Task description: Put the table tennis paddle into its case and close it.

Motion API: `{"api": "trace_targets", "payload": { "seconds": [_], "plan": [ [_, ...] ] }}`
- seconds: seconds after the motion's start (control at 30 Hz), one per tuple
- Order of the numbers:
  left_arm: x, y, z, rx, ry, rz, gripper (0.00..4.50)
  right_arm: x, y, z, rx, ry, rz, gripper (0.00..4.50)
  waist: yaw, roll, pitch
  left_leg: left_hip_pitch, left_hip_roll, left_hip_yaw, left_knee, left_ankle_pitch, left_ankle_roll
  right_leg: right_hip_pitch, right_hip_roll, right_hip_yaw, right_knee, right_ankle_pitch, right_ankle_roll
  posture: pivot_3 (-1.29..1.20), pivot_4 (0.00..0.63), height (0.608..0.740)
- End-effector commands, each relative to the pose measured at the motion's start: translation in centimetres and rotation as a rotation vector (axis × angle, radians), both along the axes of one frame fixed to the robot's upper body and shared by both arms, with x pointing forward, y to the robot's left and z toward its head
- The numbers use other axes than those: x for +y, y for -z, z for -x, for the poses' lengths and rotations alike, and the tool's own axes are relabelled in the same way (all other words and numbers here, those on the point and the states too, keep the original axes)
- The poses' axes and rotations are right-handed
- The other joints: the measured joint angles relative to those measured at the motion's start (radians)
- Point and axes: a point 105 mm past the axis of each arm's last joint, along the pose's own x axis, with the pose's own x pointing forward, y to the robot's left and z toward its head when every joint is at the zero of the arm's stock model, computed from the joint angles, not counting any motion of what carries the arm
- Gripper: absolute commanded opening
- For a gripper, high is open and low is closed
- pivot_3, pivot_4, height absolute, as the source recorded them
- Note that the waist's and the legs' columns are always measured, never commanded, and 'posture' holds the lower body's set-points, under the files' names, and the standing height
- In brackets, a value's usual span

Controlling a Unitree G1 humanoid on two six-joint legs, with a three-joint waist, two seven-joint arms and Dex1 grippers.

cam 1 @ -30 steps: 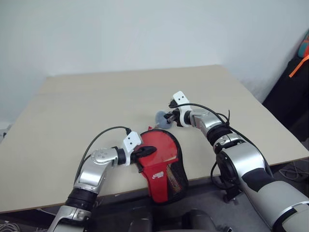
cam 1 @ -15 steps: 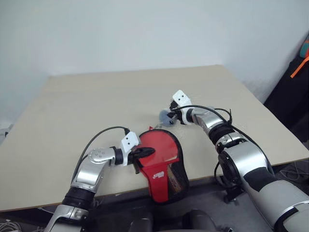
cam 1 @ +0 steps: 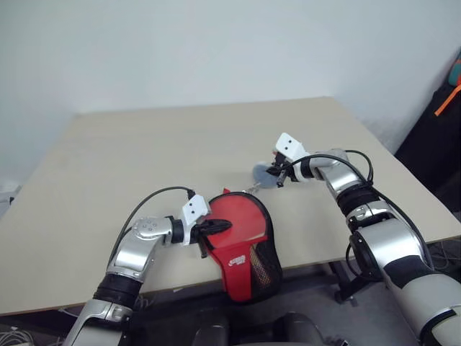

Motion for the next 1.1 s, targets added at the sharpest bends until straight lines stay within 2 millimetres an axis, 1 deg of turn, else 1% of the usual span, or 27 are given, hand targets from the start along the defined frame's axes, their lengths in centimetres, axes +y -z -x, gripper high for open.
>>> {"api": "trace_targets", "payload": {
  "seconds": [0.03, 0.2, 0.33, 0.43, 0.5, 0.6, 0.73, 1.0, 1.1],
  "plan": [
    [0.6, 2.6, 0.6, 0.082, -0.03, -0.045, 0.0, -1.1, -2.4, 0.1, -0.056, -0.008, -0.017, 0.03, 0.001, 0.001, 0.0, 0.0, -0.001, 0.0, 0.0, 0.0, 0.0, 0.0, 0.0, 0.0, 0.0, 0.0, 0.0, 0.0, 0.0, 0.706],
    [0.3, 3.3, 0.7, 0.095, -0.05, -0.011, 0.0, -2.7, -3.2, 1.1, -0.016, 0.009, -0.079, 0.03, 0.007, 0.004, -0.001, 0.0, -0.002, -0.001, 0.0, 0.001, 0.001, 0.001, -0.002, 0.0, 0.0, 0.0, 0.0, 0.0, 0.0, 0.706],
    [0.4, 3.9, 0.6, 0.097, -0.066, -0.001, 0.0, -4.4, -3.0, 2.3, 0.017, 0.026, -0.087, 0.03, 0.023, 0.005, -0.001, 0.0, -0.002, -0.001, 0.002, 0.0, 0.004, 0.001, -0.002, 0.0, 0.0, 0.0, 0.0, 0.0, 0.0, 0.706],
    [0.5, 4.3, 0.7, 0.088, -0.075, 0.0, 0.0, -5.5, -2.9, 3.8, 0.044, 0.015, -0.086, 0.03, 0.031, 0.005, -0.001, 0.0, -0.002, -0.001, 0.003, -0.001, 0.005, 0.001, -0.003, 0.0, 0.0, 0.0, 0.0, 0.0, 0.0, 0.706],
    [0.6, 4.6, 0.7, 0.087, -0.076, 0.001, 0.0, -5.9, -3.0, 4.7, 0.057, 0.003, -0.085, 0.03, 0.031, 0.005, -0.001, 0.0, -0.002, -0.002, 0.003, -0.002, 0.006, 0.001, -0.004, 0.0, 0.0, 0.0, 0.0, 0.0, 0.0, 0.706],
    [0.7, 4.8, 0.8, 0.087, -0.073, 0.0, 0.0, -6.3, -2.9, 5.9, 0.077, -0.01, -0.079, 0.03, 0.03, 0.007, -0.002, 0.0, -0.002, -0.002, 0.004, -0.003, 0.008, 0.001, -0.004, 0.0, 0.0, -0.001, 0.0, 0.0, 0.0, 0.706],
    [0.7, 4.9, 0.8, 0.089, -0.066, 0.0, 0.0, -6.6, -2.4, 8.3, 0.114, -0.077, -0.039, 0.03, 0.038, 0.007, -0.002, 0.0, -0.002, -0.003, 0.004, -0.006, 0.013, 0.001, -0.005, -0.002, -0.001, -0.001, -0.001, 0.0, 0.0, 0.706],
    [0.3, 4.9, 0.9, 0.095, -0.036, -0.004, 0.0, -6.0, -0.9, 14.4, 0.247, -0.285, 0.034, 0.03, 0.047, 0.007, -0.002, 0.0, -0.002, -0.004, 0.006, -0.008, 0.017, 0.001, -0.005, -0.003, -0.002, -0.002, -0.001, 0.0, 0.0, 0.706],
    [0.2, 4.9, 1.0, 0.096, -0.027, -0.004, 0.0, -6.0, -0.7, 15.5, 0.27, -0.318, 0.05, 0.03, 0.047, 0.007, -0.002, 0.0, -0.002, -0.005, 0.006, -0.009, 0.017, 0.001, -0.006, -0.003, -0.002, -0.002, -0.001, 0.0, 0.0, 0.706]
  ]
}}
